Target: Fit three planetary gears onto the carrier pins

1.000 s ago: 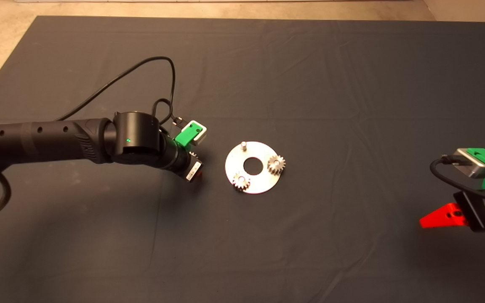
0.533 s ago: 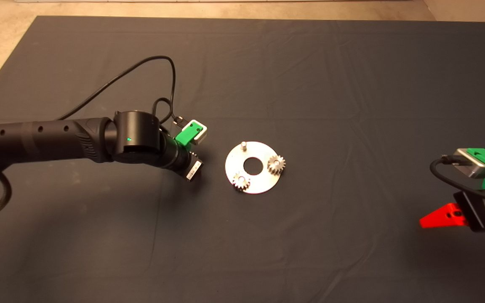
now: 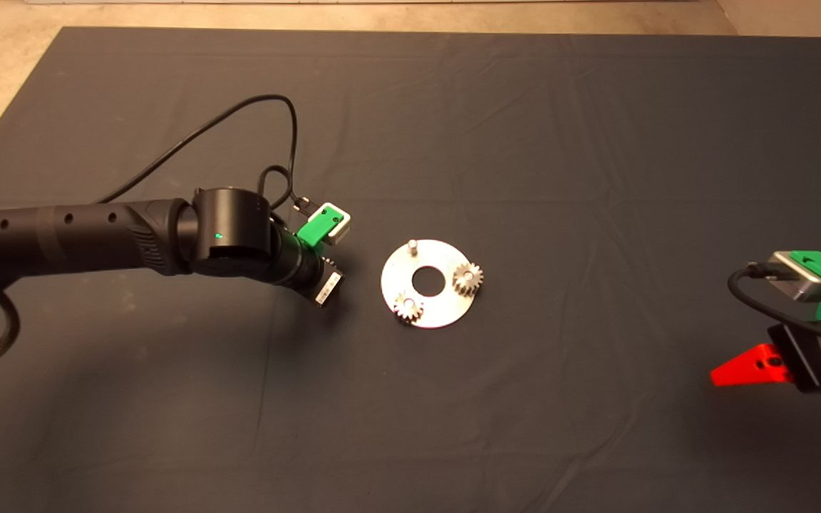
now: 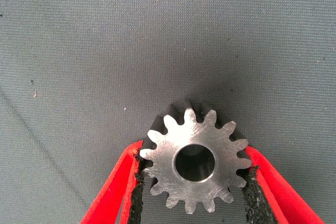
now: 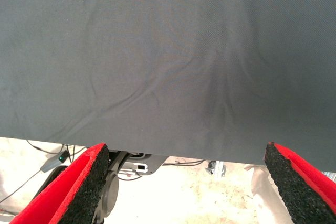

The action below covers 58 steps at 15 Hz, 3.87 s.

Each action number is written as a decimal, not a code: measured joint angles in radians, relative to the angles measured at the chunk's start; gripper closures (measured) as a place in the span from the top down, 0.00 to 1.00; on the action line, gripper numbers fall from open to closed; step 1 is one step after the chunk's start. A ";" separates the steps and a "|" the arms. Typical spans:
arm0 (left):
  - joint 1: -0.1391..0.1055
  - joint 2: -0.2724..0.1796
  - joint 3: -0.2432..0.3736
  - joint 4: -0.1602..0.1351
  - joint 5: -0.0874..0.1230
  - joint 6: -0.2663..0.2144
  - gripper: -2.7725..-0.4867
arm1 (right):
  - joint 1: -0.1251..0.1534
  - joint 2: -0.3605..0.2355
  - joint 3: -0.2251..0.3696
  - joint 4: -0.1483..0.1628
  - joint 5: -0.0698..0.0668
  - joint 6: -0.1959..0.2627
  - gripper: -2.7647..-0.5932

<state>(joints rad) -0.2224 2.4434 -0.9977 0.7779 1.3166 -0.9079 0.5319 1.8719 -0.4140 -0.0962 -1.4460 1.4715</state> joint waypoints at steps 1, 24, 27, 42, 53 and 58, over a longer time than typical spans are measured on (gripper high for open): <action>0.000 0.000 0.000 0.000 0.000 0.000 0.26 | 0.000 0.000 0.000 0.000 0.000 0.000 0.74; -0.096 0.080 0.119 -0.001 0.029 -0.033 0.15 | 0.000 0.000 0.000 0.004 0.002 0.000 0.74; -0.102 0.145 0.118 -0.003 0.037 -0.042 0.15 | 0.000 0.000 0.000 0.004 0.002 0.000 0.74; -0.184 0.275 -0.140 -0.154 0.045 0.079 0.14 | 0.000 -0.003 0.003 0.009 0.012 -0.001 0.74; -0.185 0.304 -0.176 -0.247 0.016 0.080 0.14 | 0.000 -0.008 0.006 0.014 0.014 -0.004 0.74; -0.185 0.322 -0.217 -0.249 -0.009 0.080 0.14 | 0.000 -0.015 0.006 0.015 0.013 -0.005 0.74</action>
<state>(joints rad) -0.4074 2.7653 -1.2147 0.5286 1.3079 -0.8283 0.5319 1.8570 -0.4083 -0.0809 -1.4326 1.4668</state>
